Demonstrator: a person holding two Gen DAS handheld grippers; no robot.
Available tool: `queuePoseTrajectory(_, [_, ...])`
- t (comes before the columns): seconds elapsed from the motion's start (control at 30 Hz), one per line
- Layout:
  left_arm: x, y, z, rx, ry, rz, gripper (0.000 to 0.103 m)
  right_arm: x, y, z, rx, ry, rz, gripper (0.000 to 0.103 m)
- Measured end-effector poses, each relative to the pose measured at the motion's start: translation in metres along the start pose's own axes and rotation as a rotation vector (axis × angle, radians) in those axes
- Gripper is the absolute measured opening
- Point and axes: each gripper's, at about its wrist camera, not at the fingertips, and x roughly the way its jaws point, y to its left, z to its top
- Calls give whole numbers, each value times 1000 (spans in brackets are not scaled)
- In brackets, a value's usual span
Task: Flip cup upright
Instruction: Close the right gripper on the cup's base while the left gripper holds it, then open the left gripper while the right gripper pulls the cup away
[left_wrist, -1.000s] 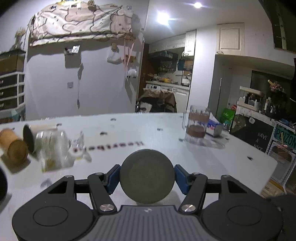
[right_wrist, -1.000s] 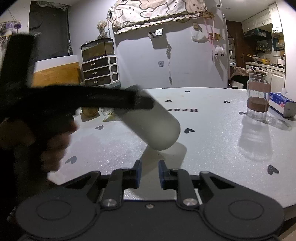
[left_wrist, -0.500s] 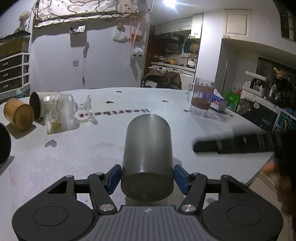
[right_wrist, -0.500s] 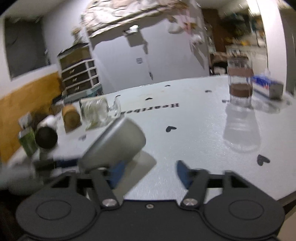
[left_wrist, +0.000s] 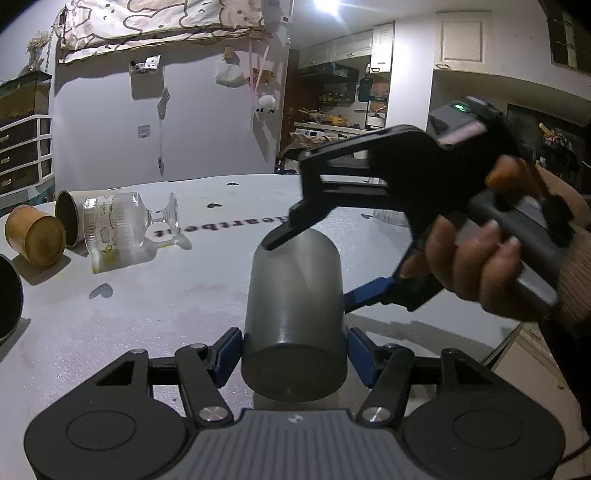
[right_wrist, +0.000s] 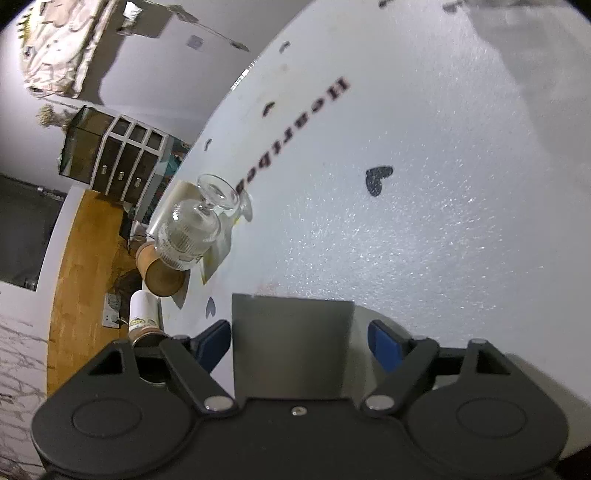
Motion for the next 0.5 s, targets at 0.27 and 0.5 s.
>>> queuePoseTrajectory(0.27, [-3, -3, -1, 34, 1, -7, 63, 8, 13, 10, -44, 80, -30, 77])
queuePoseTrajectory(0.5, [0, -2, 1, 40, 19, 4, 84, -38, 40, -2, -299, -3, -8, 75])
